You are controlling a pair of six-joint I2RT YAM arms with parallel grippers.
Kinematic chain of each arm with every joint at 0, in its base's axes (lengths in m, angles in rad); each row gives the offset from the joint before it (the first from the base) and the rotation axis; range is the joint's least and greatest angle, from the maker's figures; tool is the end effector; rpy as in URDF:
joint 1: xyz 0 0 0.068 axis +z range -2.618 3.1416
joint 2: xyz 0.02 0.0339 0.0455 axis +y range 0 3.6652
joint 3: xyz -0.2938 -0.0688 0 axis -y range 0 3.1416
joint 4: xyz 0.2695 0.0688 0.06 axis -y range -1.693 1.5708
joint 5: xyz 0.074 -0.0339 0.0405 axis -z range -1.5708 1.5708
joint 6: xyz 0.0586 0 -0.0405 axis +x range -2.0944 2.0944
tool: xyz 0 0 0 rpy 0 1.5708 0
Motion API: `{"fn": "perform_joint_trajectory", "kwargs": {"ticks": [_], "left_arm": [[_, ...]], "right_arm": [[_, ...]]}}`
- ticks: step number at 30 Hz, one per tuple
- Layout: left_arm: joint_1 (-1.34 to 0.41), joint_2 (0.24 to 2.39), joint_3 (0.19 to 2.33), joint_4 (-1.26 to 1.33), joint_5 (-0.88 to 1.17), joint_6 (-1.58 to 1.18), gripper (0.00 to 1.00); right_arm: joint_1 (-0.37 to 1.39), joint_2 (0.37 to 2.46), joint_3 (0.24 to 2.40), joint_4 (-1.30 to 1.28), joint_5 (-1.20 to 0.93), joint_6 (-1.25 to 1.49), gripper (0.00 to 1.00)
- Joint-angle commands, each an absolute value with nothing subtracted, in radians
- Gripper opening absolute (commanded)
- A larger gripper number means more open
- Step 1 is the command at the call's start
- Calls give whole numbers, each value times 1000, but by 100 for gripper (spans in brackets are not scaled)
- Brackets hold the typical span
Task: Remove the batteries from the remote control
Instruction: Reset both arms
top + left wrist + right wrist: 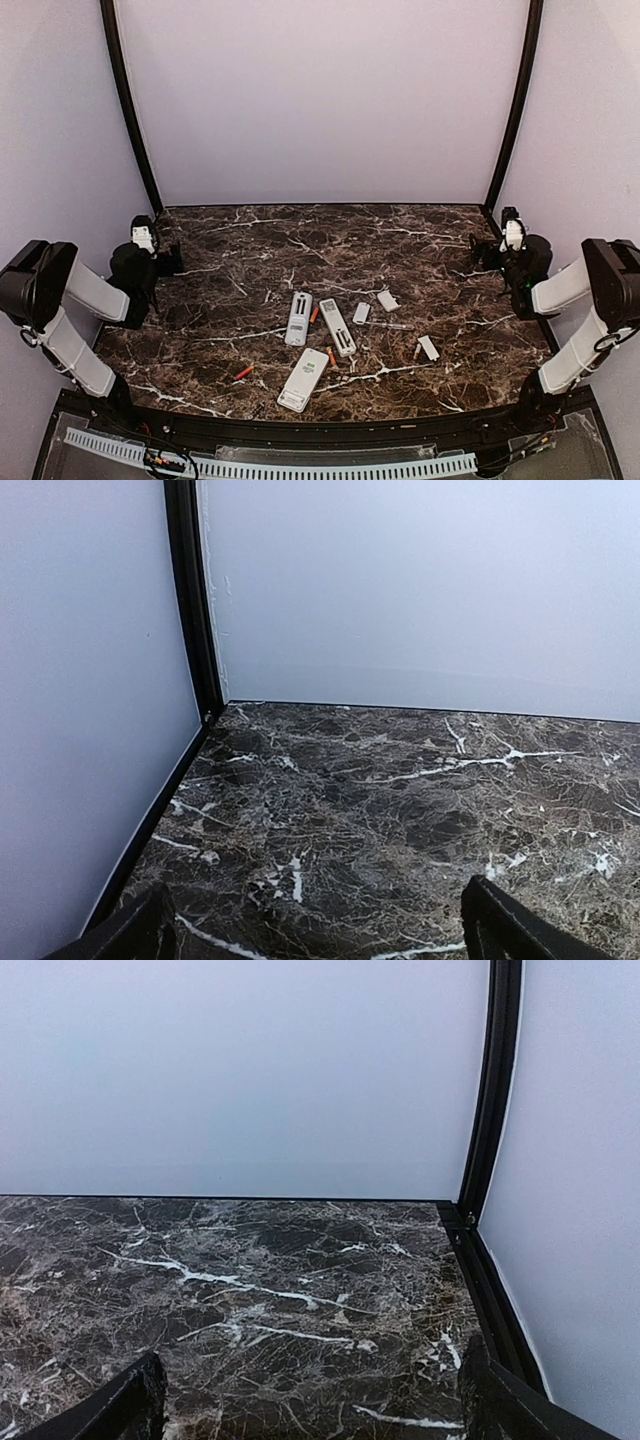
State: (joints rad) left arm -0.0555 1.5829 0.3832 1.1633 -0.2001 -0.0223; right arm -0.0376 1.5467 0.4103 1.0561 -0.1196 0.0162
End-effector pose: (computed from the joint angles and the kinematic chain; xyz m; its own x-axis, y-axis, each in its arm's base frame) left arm 0.3087 -0.0055 0.1731 -0.0331 -0.0200 -0.9993 -0.1447 0.9894 -0.0151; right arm 0.3126 -0.0048 0.1774 -0.0815 0.0192 -0.9965 -0.0802 0.9964 0.0257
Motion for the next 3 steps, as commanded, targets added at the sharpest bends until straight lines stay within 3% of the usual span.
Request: {"fn": "perform_joint_trajectory", "kwargs": {"ticks": [1, 3], "left_arm": [[-61, 1583, 372, 1203, -209, -6, 99], [-60, 1582, 372, 1203, -210, -6, 99]], "right_arm": [[-39, 1549, 403, 1110, -132, 6, 99], [-39, 1549, 403, 1109, -132, 6, 99]]}}
